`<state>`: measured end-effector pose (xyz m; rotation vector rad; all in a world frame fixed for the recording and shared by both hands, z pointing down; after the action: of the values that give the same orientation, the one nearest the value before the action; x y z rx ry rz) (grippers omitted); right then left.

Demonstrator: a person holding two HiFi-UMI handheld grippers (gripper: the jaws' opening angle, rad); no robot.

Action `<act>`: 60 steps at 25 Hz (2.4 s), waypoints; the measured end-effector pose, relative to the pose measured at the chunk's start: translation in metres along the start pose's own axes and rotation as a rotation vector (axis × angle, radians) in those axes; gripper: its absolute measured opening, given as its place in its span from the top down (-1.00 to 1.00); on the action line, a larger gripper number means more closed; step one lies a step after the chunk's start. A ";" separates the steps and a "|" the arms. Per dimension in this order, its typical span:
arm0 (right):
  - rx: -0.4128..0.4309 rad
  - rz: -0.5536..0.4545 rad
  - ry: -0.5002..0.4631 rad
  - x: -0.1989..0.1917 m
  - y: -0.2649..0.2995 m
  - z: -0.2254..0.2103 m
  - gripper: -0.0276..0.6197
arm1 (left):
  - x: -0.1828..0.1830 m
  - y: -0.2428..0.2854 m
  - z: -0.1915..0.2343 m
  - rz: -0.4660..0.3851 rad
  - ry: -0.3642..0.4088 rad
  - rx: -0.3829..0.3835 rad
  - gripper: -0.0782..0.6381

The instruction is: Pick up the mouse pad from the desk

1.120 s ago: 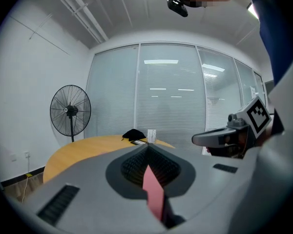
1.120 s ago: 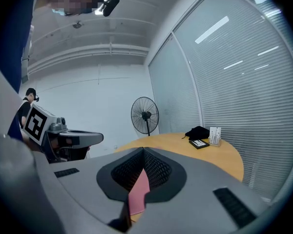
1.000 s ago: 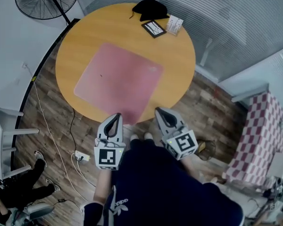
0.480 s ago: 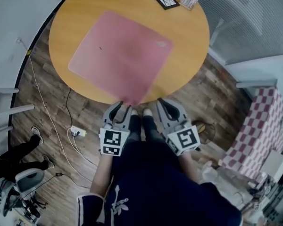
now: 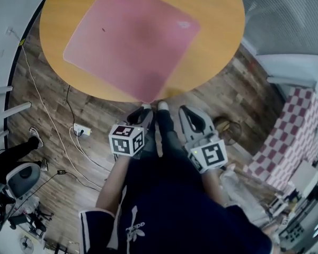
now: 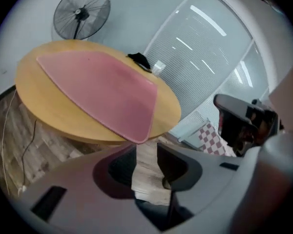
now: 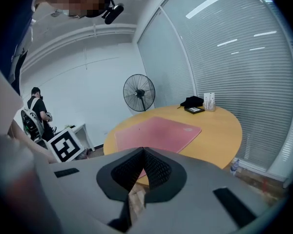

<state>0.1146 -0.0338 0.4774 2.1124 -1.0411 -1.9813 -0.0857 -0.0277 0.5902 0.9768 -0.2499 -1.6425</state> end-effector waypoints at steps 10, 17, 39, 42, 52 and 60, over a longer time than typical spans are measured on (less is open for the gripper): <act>0.024 0.039 -0.001 -0.010 0.000 0.006 0.91 | -0.005 0.023 0.006 -0.029 -0.275 -0.056 0.45; 0.016 0.045 0.003 -0.006 0.006 0.000 0.91 | -0.002 0.029 0.013 -0.045 -0.366 -0.075 0.45; 0.010 0.052 0.000 -0.002 0.010 -0.003 0.91 | 0.017 0.026 0.006 -0.239 -0.556 -0.060 0.52; 0.005 0.058 -0.001 -0.003 0.009 -0.001 0.91 | 0.015 0.026 0.009 -0.249 -0.631 -0.062 0.56; -0.020 0.049 -0.001 0.000 0.008 -0.002 0.91 | 0.017 0.031 0.014 -0.310 -0.619 -0.051 0.63; -0.044 0.025 -0.010 0.008 0.003 0.001 0.91 | 0.019 0.026 0.011 -0.290 -0.534 -0.042 0.73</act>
<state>0.1116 -0.0396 0.4720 2.0597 -1.0104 -1.9862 -0.0751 -0.0566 0.6050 0.5410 -0.4441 -2.1529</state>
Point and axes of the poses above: the fingertips, and each gripper's own axes: y forward along the fingers, z to its left, x out of its top, the point moved 9 cm from there along -y, backward along the fingers, and after that the axes turned 9 degrees about -x, right-handed, at the moved point
